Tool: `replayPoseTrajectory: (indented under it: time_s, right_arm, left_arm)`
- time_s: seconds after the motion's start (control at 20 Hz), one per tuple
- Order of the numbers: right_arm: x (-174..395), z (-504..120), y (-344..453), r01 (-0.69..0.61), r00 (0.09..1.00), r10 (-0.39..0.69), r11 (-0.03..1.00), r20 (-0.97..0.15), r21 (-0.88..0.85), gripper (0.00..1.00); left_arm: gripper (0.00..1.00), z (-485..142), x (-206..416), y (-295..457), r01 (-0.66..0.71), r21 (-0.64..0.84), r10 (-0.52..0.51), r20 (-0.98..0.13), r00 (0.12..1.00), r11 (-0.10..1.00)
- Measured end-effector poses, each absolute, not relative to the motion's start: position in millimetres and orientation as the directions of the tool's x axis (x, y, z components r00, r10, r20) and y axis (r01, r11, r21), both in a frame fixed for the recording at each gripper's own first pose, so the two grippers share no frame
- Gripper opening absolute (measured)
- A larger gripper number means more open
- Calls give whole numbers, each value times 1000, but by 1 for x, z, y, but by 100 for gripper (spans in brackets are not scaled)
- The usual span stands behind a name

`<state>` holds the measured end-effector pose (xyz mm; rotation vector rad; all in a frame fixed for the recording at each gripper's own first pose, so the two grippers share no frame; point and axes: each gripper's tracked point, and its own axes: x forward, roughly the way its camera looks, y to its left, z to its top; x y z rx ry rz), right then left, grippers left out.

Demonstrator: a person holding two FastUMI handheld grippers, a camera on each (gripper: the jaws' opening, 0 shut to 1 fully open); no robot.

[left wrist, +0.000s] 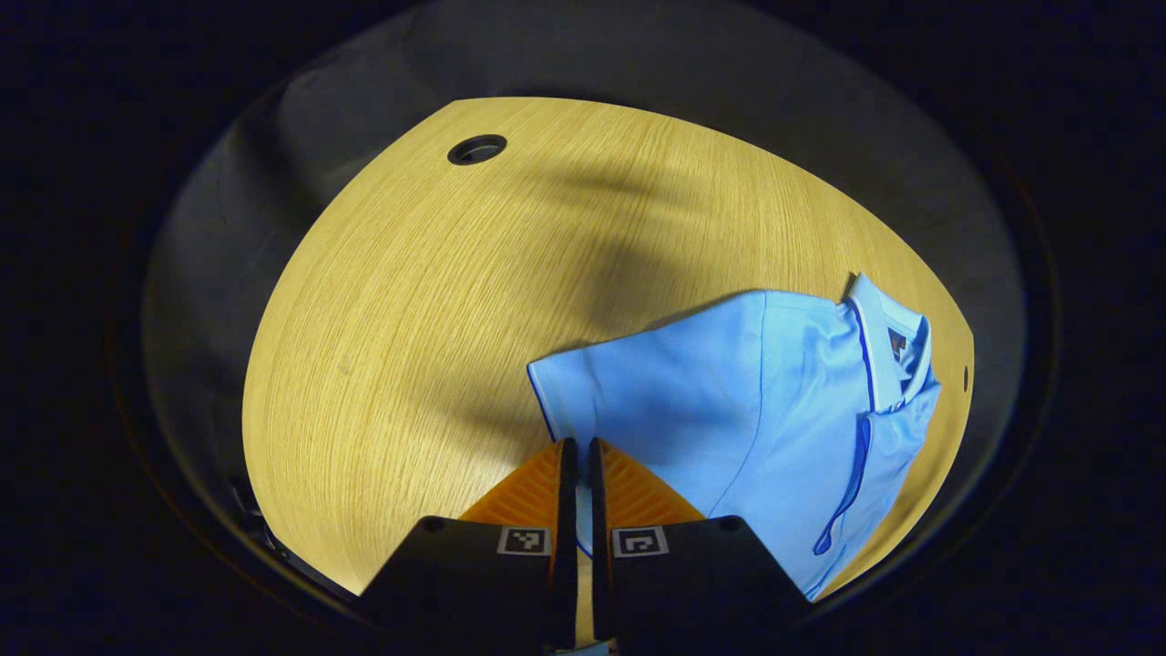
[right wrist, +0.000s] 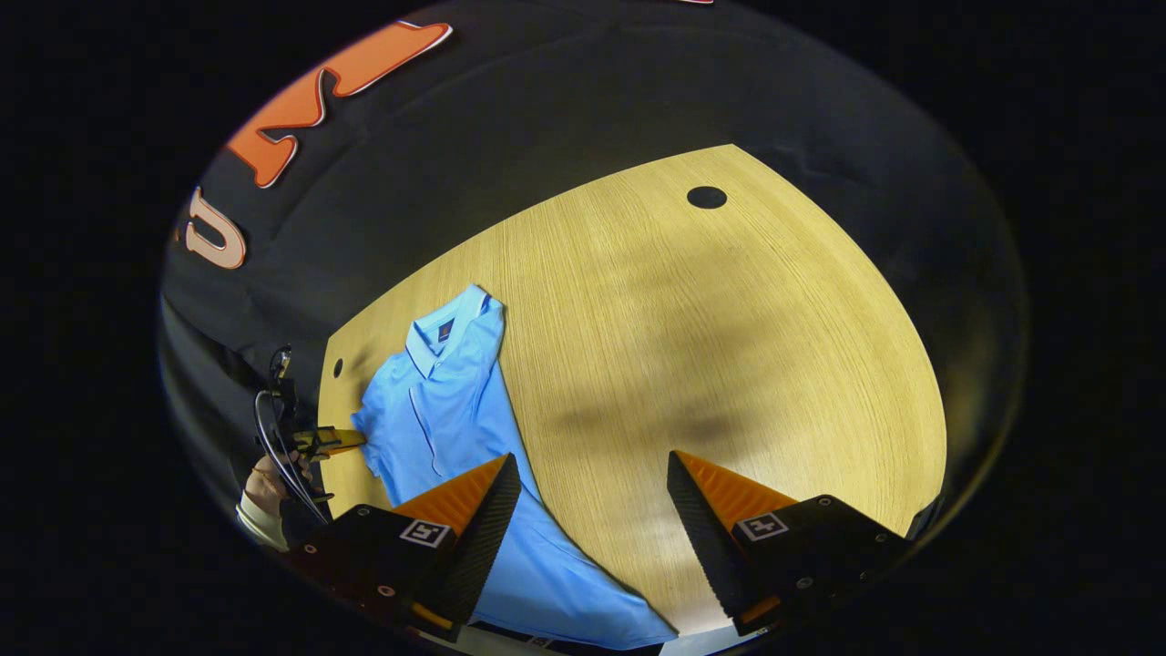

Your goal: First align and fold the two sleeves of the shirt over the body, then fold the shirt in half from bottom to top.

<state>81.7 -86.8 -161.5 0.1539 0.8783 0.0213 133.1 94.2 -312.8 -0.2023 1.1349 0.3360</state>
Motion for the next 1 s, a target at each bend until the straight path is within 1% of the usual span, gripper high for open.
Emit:
replayPoseTrajectory:
  time_s: [0.05, 0.15, 0.25, 0.3, 0.35, 0.4, 0.65, 1.0]
  right_arm:
    - [80, -162, -86, 41, 639, 84, 989, -764, 143, 98]
    - [79, -162, -84, 31, 642, 89, 989, -762, 142, 98]
    - [77, -160, -85, 30, 648, 90, 989, -757, 143, 98]
    - [78, -158, -85, 29, 651, 91, 989, -753, 145, 98]
    - [76, -157, -85, 27, 654, 94, 989, -750, 147, 98]
    - [76, -155, -85, 24, 657, 97, 988, -748, 150, 98]
    - [70, -149, -89, 11, 663, 114, 987, -740, 162, 98]
    - [56, -148, -112, 0, 665, 125, 986, -736, 168, 98]
  left_arm:
    - [10, -313, 133, 94, -346, 18, 159, -910, 382, 938]
    - [11, -309, 130, 88, -342, 1, 139, -914, 380, 940]
    - [11, -302, 128, 87, -334, 5, 145, -907, 396, 942]
    - [12, -297, 128, 87, -329, 5, 146, -902, 406, 944]
    - [10, -289, 128, 85, -322, 1, 143, -897, 419, 947]
    - [11, -283, 128, 83, -313, 4, 145, -891, 430, 950]
    - [11, -253, 127, 62, -242, 33, 149, -866, 477, 970]
    - [11, -225, 124, -3, -140, 42, 110, -846, 522, 989]
